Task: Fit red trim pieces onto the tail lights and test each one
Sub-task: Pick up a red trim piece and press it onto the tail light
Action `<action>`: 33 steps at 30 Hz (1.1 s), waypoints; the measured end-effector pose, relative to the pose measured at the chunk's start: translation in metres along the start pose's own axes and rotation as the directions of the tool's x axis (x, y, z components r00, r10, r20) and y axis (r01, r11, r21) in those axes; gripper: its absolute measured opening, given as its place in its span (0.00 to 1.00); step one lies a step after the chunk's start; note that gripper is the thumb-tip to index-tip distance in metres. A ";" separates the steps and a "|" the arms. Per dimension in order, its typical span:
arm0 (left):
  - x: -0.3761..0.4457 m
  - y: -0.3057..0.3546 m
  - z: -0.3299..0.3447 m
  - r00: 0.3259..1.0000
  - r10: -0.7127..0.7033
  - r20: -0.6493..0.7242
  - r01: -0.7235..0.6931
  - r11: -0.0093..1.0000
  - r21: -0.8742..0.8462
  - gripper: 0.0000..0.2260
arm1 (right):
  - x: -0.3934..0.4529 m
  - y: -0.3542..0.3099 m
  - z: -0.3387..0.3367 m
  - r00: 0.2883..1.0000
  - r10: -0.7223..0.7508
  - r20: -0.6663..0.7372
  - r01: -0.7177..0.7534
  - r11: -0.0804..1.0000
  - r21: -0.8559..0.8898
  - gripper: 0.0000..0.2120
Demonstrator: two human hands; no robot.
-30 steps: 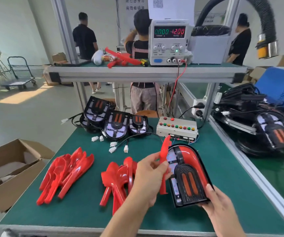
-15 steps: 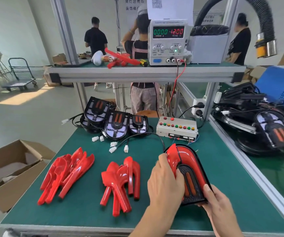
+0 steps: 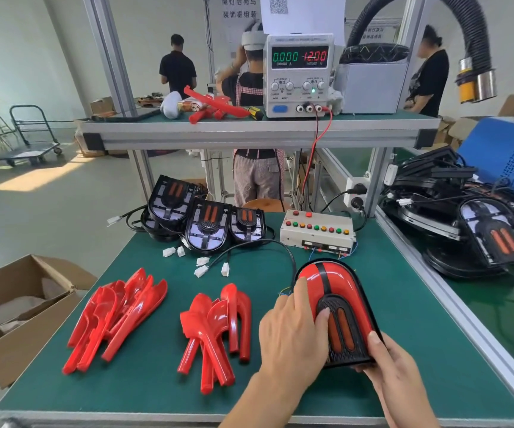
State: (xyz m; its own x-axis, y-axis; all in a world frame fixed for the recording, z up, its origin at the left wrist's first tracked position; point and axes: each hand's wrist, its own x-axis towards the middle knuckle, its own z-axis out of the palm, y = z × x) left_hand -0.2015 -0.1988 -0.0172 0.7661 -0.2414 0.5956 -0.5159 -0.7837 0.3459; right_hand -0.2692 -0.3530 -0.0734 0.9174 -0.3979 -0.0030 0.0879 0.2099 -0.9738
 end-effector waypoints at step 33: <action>0.005 -0.010 0.008 0.697 -0.111 0.708 0.702 -0.096 -0.706 0.20 | 0.001 -0.002 -0.001 0.998 -0.017 -0.066 0.023 0.995 0.094 0.25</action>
State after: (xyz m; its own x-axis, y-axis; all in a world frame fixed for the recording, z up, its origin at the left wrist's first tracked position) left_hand -0.1891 -0.1968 -0.0233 0.8627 -0.4868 -0.1368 0.3170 0.3098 0.8964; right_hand -0.2686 -0.3546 -0.0722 0.8883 -0.4593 -0.0017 0.1447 0.2835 -0.9480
